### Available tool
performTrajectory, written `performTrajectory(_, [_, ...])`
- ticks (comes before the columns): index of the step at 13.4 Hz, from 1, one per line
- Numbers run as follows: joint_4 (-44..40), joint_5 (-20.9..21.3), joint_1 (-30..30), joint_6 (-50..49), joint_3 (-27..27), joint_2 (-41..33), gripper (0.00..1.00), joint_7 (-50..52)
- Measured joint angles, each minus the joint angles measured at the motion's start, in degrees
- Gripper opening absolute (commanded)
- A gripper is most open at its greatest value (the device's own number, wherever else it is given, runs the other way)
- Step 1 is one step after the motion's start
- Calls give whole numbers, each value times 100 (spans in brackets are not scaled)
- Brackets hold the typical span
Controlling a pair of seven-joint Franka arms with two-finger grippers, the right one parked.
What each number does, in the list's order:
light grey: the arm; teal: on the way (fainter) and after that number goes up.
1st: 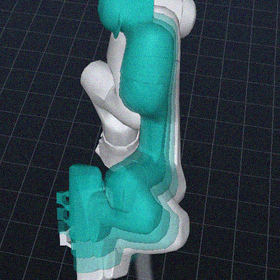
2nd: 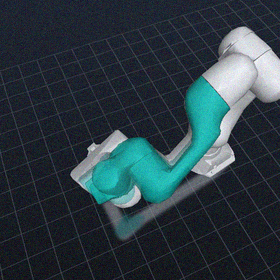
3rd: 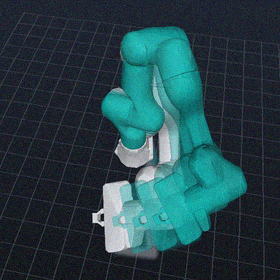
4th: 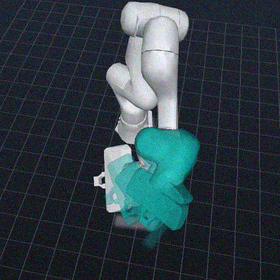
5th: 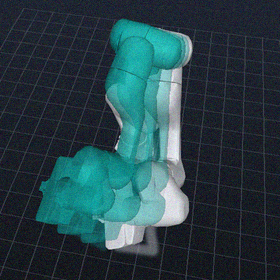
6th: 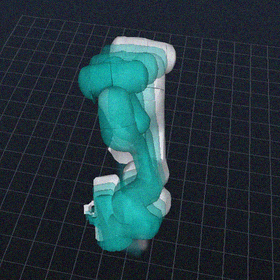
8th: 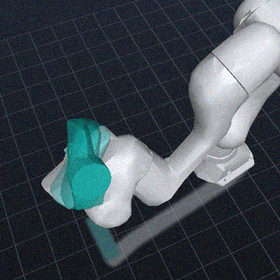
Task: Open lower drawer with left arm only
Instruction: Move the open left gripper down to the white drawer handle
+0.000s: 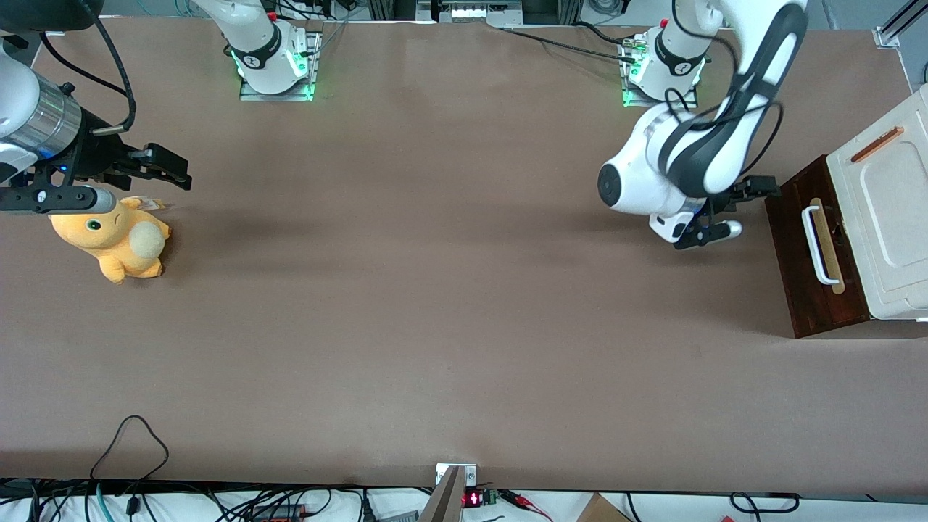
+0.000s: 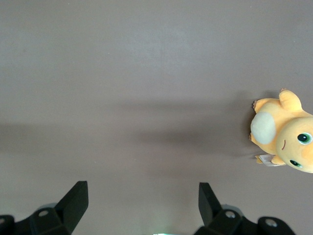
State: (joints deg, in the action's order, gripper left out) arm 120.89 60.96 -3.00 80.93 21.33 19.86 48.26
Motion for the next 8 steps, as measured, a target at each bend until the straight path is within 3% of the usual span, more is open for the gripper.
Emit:
performTrajectory(5, [76,1335,26,147,-751,837,96,310])
performTrajectory(8, [75,1561,125,367,-1088,991,94,325])
